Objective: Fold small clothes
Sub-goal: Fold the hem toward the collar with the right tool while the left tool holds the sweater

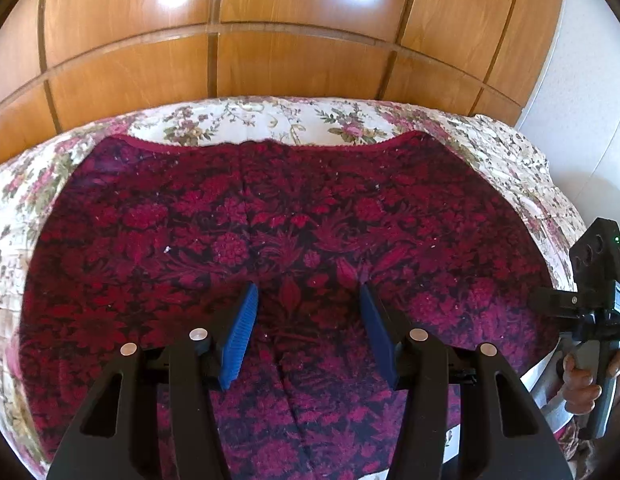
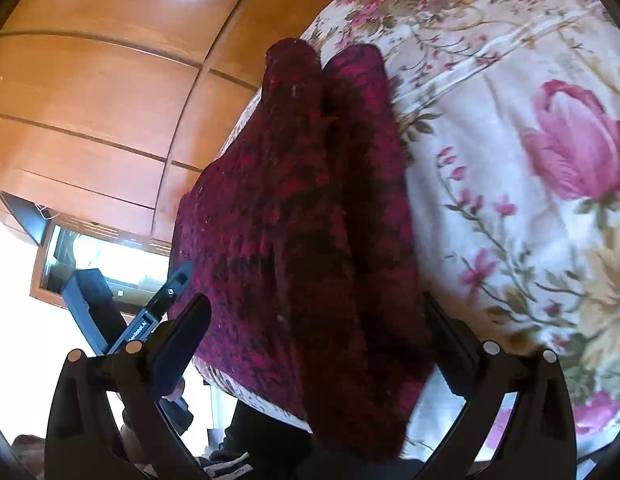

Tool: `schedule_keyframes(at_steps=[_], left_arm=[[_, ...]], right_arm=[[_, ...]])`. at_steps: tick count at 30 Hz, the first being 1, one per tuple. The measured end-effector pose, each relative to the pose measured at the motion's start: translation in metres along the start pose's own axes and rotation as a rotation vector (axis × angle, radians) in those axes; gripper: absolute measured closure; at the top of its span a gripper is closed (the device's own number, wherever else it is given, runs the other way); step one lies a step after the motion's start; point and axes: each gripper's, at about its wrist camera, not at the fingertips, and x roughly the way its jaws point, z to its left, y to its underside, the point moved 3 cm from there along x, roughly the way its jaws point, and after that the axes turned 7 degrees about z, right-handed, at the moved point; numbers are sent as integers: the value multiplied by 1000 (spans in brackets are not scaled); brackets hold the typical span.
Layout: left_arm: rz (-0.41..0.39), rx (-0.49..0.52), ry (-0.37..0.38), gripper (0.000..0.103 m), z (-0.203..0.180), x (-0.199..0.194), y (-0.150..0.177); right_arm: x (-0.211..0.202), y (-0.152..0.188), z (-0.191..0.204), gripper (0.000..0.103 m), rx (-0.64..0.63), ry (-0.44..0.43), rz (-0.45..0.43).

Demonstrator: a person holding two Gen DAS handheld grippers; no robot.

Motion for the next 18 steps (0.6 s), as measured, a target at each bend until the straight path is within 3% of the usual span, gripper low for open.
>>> schedule_keyframes(at_steps=[2,8,12,15,18], left_arm=[[2,-10,17,52,3,1,0],[6,-32,75,52,11,1,0],[14,-68,109,57,17,-4,-2],[2,-103,164,61,25,-18,-5],[18,-90,136,66,33,-16,-2]], right_arm=[[2,-1,3,4,-4,9,-2],[4,6,5,38,-7,36,-16],[10,2,14,47,-24,67,-36],[8,5,15,48,-33,84,-30],[8,1,14,47,-4,62,-15]])
